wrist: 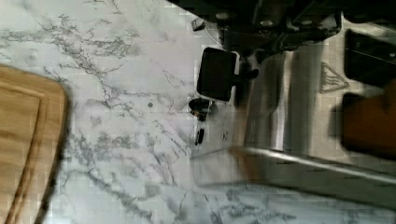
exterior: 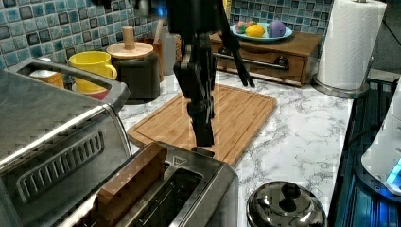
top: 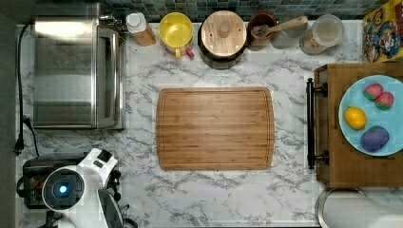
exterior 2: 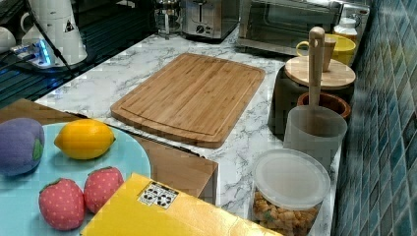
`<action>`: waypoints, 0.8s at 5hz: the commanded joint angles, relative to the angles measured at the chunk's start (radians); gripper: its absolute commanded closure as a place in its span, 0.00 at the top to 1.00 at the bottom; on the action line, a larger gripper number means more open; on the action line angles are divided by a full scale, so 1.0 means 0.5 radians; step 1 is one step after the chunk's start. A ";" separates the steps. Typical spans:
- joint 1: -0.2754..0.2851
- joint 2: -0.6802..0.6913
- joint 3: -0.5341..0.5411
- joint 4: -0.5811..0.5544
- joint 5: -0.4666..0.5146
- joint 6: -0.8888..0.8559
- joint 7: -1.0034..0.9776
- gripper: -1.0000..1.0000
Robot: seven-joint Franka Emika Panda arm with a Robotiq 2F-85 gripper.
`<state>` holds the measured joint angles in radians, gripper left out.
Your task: Turn on the toaster.
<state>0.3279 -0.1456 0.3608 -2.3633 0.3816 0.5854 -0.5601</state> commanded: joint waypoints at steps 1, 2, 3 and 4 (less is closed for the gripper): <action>-0.110 -0.035 -0.032 0.017 0.002 0.193 0.289 0.00; -0.118 0.042 -0.046 0.099 -0.004 0.058 0.280 0.00; -0.093 0.113 -0.039 0.146 0.002 -0.037 0.220 0.00; -0.070 0.190 -0.018 0.175 -0.004 -0.070 0.201 0.00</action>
<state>0.2844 -0.0967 0.3342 -2.3613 0.3833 0.5669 -0.4661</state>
